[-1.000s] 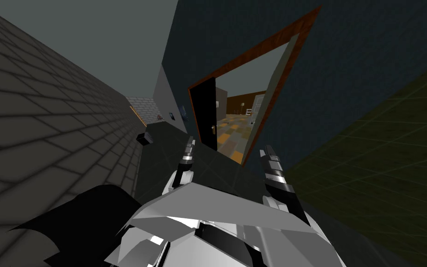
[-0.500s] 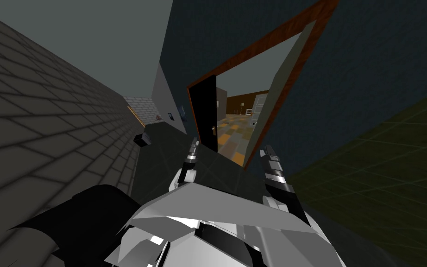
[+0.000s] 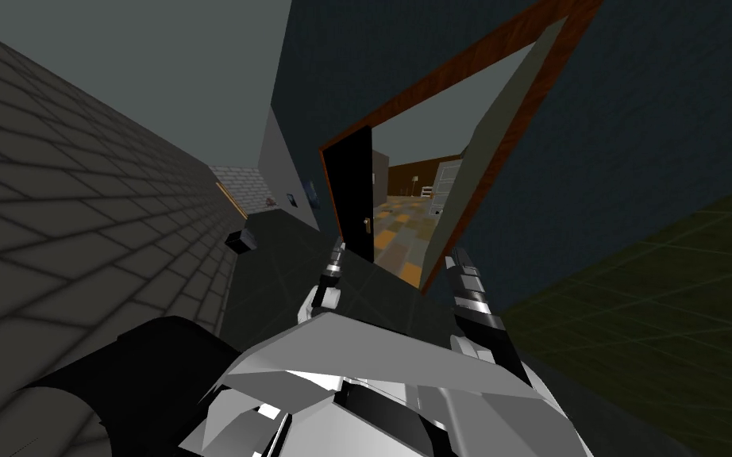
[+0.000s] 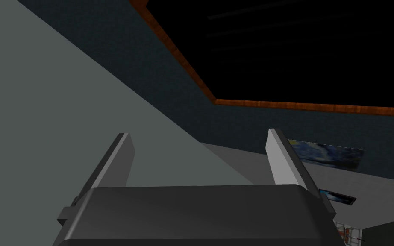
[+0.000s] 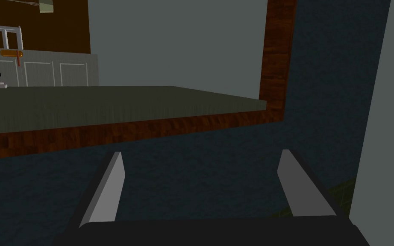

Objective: Push the door open

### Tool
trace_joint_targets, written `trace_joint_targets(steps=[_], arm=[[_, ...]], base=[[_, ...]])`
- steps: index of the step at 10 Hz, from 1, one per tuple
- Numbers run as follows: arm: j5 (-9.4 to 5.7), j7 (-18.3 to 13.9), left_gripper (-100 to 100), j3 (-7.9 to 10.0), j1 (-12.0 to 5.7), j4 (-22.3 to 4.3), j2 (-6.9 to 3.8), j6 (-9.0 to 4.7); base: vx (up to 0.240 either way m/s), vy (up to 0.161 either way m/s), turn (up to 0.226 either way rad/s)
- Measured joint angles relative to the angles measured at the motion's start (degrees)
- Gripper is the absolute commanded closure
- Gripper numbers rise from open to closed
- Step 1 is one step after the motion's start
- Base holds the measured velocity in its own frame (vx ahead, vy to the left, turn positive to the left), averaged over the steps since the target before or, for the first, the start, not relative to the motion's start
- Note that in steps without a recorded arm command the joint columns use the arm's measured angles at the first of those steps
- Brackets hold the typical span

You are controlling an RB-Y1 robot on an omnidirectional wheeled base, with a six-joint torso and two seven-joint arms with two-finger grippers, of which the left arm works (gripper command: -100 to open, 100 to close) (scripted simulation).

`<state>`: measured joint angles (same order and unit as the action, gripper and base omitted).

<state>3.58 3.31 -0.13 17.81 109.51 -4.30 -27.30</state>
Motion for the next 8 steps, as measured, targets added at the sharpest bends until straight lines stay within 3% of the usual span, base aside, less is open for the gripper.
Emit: trace_joint_targets(steps=[8], arm=[[-0.18,-3.2,-100,-2.35,-8.07,-12.3,-0.90,0.18]], base=[[0.097,0.078,-0.017]])
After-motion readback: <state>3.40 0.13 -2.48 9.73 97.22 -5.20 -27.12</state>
